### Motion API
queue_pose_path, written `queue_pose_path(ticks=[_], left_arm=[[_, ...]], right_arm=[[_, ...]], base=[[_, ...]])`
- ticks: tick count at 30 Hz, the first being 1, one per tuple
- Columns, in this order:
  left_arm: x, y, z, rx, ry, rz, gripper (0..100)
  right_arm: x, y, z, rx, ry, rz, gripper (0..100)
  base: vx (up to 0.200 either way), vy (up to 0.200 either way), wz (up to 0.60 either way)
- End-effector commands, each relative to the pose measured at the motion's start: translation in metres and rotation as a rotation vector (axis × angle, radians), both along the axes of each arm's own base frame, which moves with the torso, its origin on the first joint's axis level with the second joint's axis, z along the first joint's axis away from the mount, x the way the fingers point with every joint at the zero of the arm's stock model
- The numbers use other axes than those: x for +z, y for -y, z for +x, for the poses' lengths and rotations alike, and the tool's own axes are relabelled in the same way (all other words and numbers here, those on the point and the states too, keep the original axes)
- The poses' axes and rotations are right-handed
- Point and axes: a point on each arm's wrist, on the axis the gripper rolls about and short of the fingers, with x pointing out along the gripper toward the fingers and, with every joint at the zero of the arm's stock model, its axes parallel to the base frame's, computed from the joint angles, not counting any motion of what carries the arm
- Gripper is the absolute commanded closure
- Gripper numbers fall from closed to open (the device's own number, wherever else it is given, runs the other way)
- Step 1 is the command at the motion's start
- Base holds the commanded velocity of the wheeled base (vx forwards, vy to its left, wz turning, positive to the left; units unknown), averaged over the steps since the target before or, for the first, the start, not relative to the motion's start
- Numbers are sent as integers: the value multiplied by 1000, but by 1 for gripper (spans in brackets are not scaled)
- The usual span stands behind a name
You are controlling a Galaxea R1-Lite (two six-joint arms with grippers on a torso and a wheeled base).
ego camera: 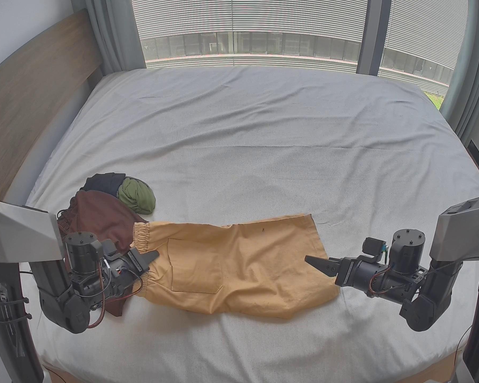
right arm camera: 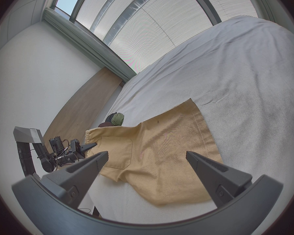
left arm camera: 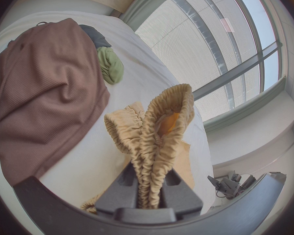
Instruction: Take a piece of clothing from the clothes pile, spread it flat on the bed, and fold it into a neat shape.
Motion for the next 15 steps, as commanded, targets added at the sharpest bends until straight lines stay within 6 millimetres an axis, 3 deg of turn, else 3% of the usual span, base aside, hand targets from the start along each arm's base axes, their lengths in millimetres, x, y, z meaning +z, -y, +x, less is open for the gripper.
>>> queue_pose_path(ticks=[1,15], left_arm=[[12,21,3,-65,31,-9,100],[26,61,10,-140,32,-8,100]], right_arm=[[0,1,1,-3,0,0,0],[0,3,2,-10,3,2,0]], base=[[0,0,0],[0,0,0]])
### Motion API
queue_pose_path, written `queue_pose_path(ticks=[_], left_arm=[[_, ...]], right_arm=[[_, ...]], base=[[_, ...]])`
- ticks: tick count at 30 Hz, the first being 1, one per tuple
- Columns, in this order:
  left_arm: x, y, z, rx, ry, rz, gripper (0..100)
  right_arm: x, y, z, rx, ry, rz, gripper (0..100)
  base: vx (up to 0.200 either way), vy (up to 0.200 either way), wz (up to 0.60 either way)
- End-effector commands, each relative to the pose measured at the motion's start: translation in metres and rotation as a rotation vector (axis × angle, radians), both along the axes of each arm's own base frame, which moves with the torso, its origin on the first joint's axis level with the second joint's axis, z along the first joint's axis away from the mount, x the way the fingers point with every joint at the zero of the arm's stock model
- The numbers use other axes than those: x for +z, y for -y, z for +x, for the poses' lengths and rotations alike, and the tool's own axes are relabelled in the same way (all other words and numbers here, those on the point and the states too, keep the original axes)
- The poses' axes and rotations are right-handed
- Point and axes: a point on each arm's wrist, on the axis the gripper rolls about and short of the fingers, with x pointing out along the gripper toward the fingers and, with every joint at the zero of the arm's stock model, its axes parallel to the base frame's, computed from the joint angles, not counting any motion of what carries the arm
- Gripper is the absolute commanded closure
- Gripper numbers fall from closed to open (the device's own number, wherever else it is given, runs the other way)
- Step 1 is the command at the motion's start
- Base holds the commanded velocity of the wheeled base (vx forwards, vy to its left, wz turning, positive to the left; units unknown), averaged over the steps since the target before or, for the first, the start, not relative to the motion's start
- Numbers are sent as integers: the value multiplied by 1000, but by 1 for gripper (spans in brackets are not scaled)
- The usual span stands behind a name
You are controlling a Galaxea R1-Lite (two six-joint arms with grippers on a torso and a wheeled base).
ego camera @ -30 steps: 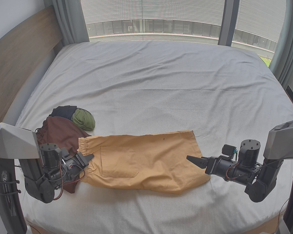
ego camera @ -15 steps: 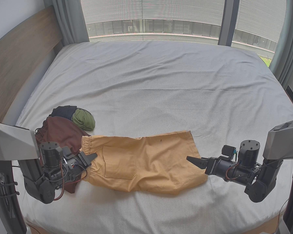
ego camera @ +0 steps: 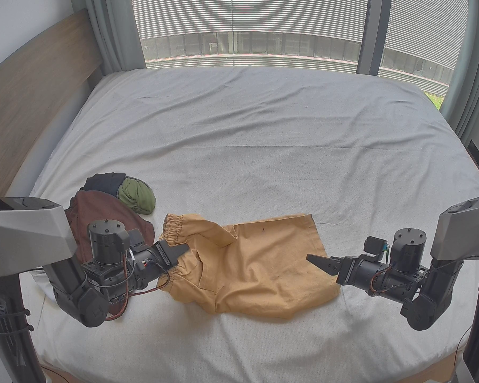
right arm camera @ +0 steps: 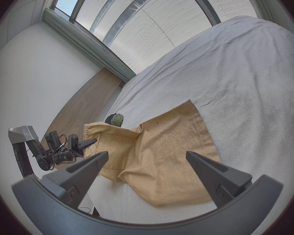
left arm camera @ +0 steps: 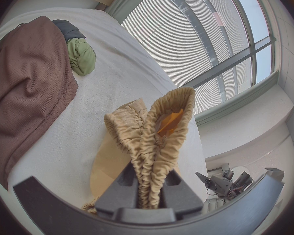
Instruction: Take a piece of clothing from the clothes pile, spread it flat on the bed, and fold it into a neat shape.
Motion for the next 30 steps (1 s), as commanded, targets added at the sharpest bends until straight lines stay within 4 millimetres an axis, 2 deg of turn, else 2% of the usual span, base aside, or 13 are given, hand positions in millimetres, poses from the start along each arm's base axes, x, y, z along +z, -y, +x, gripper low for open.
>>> queue_pose_path(ticks=[1,6,14,30], left_arm=[[7,9,-1,-6,17,-7,100],[19,21,-5,-12,-13,-42,100],[35,40,6,-31,-42,-90,100],[48,82,20,-97,-92,-127,100]], right_arm=[[0,0,0,-1,0,0,0],[0,0,0,1,0,0,0],[1,1,0,-2,3,1,0],[5,14,11,-56,28,9,0]], base=[[0,0,0],[0,0,0],[0,0,0],[0,0,0]])
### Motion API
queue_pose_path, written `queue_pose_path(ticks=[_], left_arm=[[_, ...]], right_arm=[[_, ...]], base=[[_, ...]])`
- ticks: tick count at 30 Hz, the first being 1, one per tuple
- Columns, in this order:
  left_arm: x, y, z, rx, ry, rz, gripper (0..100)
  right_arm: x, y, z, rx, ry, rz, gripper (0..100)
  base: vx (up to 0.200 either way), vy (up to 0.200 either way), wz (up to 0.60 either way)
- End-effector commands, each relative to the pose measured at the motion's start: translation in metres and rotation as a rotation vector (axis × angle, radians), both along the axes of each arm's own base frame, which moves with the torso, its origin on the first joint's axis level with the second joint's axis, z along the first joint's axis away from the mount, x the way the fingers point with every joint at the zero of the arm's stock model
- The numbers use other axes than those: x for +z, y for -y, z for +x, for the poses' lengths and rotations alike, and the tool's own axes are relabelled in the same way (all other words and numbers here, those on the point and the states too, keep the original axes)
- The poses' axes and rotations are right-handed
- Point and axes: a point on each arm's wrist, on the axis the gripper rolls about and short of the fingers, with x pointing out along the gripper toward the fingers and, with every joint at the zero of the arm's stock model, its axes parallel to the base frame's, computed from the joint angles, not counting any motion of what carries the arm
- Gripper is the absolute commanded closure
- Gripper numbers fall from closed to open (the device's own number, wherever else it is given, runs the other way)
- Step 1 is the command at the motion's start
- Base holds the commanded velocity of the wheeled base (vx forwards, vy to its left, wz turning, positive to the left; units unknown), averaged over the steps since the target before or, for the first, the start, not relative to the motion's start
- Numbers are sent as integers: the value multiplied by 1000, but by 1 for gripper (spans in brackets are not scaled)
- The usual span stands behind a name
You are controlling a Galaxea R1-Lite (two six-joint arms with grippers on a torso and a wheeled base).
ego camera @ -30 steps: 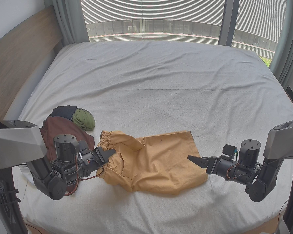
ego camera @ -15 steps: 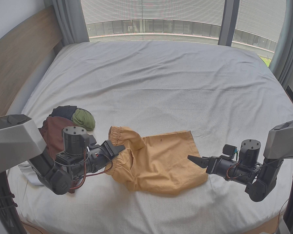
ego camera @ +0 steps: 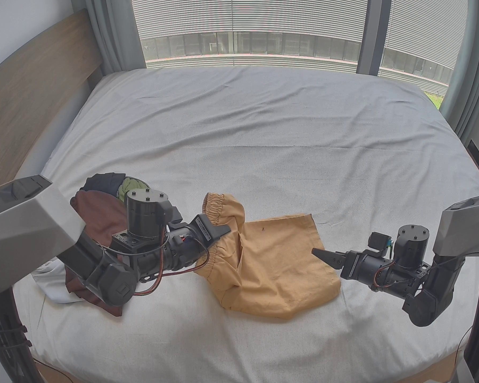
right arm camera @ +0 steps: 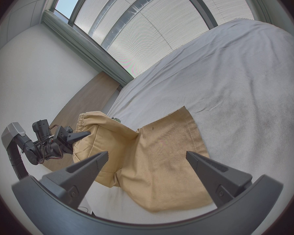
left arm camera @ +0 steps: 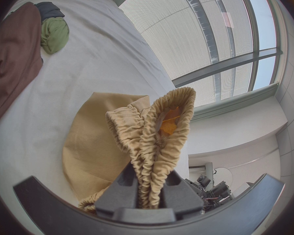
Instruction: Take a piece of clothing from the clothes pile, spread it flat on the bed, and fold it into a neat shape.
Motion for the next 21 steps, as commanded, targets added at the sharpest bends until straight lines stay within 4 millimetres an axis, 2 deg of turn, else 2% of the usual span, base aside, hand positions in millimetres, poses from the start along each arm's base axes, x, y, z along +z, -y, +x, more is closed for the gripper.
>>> queue_pose_path(ticks=[1,9,21], left_arm=[[2,14,6,-15,-6,-22,100],[0,46,13,-71,-28,-21,100],[-14,83,20,-131,-33,-18,100]], right_arm=[[3,7,5,-28,16,5,0],[7,22,16,-85,44,13,0],[12,44,29,-154,75,27,0]], base=[[0,0,0],[0,0,0],[0,0,0]])
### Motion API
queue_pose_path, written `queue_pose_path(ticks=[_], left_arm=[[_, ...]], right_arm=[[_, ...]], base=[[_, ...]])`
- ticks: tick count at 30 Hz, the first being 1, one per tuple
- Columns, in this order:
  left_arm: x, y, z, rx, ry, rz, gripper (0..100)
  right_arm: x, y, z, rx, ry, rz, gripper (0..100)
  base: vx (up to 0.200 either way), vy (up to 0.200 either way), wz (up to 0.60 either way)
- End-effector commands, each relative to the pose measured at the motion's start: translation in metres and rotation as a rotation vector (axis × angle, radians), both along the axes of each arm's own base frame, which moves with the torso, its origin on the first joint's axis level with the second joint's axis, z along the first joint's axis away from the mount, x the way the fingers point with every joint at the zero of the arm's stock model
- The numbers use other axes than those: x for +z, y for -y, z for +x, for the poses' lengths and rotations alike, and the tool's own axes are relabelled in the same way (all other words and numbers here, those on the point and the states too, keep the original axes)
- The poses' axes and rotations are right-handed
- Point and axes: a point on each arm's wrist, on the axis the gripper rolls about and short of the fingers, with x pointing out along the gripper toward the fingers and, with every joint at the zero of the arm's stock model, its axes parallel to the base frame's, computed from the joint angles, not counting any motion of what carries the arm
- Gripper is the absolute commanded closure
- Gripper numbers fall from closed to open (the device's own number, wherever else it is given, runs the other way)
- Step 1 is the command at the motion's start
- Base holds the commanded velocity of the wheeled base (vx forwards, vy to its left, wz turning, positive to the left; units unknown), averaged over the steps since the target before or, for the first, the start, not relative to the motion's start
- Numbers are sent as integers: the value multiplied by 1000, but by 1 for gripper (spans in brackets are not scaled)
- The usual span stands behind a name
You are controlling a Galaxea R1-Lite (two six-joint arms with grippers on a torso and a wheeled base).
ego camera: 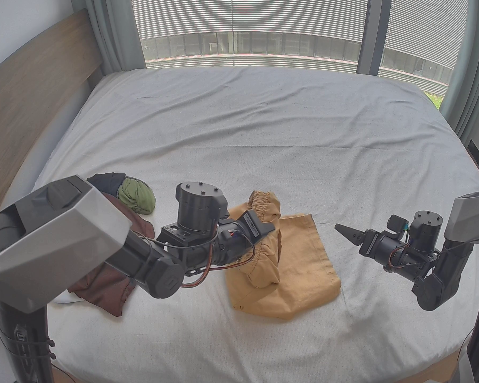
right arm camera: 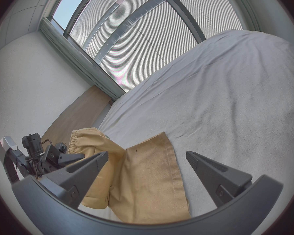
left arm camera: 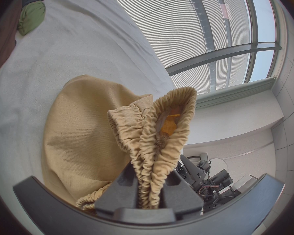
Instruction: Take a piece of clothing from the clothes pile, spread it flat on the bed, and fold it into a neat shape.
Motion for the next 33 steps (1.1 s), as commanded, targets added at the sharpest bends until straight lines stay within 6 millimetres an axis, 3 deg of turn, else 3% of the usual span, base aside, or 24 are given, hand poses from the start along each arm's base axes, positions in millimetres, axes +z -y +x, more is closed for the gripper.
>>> queue_pose_path(ticks=[1,17,33], left_arm=[[-14,14,3,-21,-14,11,100],[-11,45,13,-55,-45,36,100],[-31,66,13,-80,-62,59,100]], right_arm=[[1,5,3,-16,10,3,0],[3,9,6,-29,19,4,0],[3,12,7,-39,22,5,0]], base=[[0,0,0],[0,0,0],[0,0,0]])
